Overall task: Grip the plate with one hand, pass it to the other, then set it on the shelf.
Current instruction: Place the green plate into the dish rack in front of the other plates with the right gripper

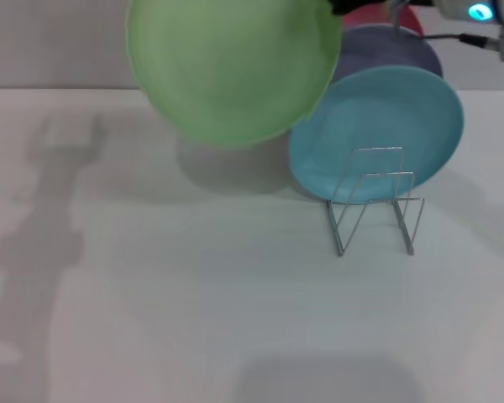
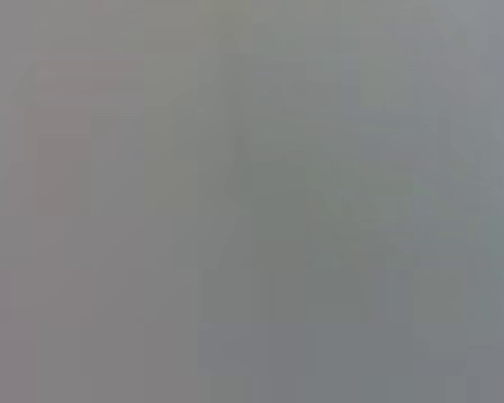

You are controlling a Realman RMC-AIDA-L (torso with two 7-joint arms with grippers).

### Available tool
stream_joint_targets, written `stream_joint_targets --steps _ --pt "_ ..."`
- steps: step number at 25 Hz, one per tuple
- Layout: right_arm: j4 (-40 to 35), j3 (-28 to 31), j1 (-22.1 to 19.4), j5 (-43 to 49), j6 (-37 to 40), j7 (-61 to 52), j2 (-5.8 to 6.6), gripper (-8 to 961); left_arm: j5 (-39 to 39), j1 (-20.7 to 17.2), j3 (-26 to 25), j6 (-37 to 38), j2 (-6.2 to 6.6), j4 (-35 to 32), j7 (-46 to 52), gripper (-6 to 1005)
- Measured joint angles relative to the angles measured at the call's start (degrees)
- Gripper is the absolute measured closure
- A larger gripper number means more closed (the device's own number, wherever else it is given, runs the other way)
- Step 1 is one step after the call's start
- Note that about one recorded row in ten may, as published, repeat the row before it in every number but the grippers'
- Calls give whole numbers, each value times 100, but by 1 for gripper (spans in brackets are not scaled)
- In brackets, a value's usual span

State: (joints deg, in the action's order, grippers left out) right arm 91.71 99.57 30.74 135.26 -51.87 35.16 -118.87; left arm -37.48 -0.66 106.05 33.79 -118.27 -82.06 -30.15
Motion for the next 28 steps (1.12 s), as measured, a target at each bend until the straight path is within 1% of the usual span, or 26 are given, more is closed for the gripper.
stream_joint_targets --steps 2,3,5,7,9,10,11,12,13,14,15,18,21,25,28 --pt "245 106 -337 -691 94 466 -1 934 26 29 55 602 9 503 385 208" --pt "335 162 -519 -1096 151 781 -2 934 36 62 64 789 13 747 584 208" --pt "402 243 -925 -1945 328 1478 -8 934 73 136 74 1025 20 1202 923 208" --pt "315 264 -1418 -3000 561 2472 -17 934 181 214 79 1195 24 1647 1265 208" --pt "89 253 -1854 -4270 681 3725 -22 934 274 278 77 1256 25 1996 1491 208" --pt "-98 255 -2061 -4917 656 4405 -24 934 319 341 70 1276 23 2268 1704 208" --pt "-274 272 -2228 -5545 576 5088 -26 934 331 375 65 1283 22 2401 1825 208" --pt "-444 303 -2345 -5977 461 5631 -27 935 336 430 63 1317 22 2595 2040 208" --pt "-653 362 -2445 -6386 291 6174 -25 935 336 430 63 1317 22 2595 2040 208" --pt "-876 439 -2523 -6733 58 6732 -22 936 393 520 47 1442 27 2950 2482 208" --pt "-1137 520 -2566 -7047 -224 7235 -21 936 409 540 44 1475 27 3040 2565 208" --pt "-1885 794 -2632 -7697 -1112 8489 -21 936 551 615 38 1651 26 3373 2937 207" --pt "-2410 1053 -2643 -7964 -1676 9248 -26 936 647 644 42 1686 25 3527 3070 207" --pt "-2767 1353 -2631 -8030 -2176 9981 -28 936 668 682 73 1675 15 3762 3255 207" --pt "-2820 1487 -2636 -7968 -2284 10245 -24 936 669 750 100 1688 8 4017 3401 207"
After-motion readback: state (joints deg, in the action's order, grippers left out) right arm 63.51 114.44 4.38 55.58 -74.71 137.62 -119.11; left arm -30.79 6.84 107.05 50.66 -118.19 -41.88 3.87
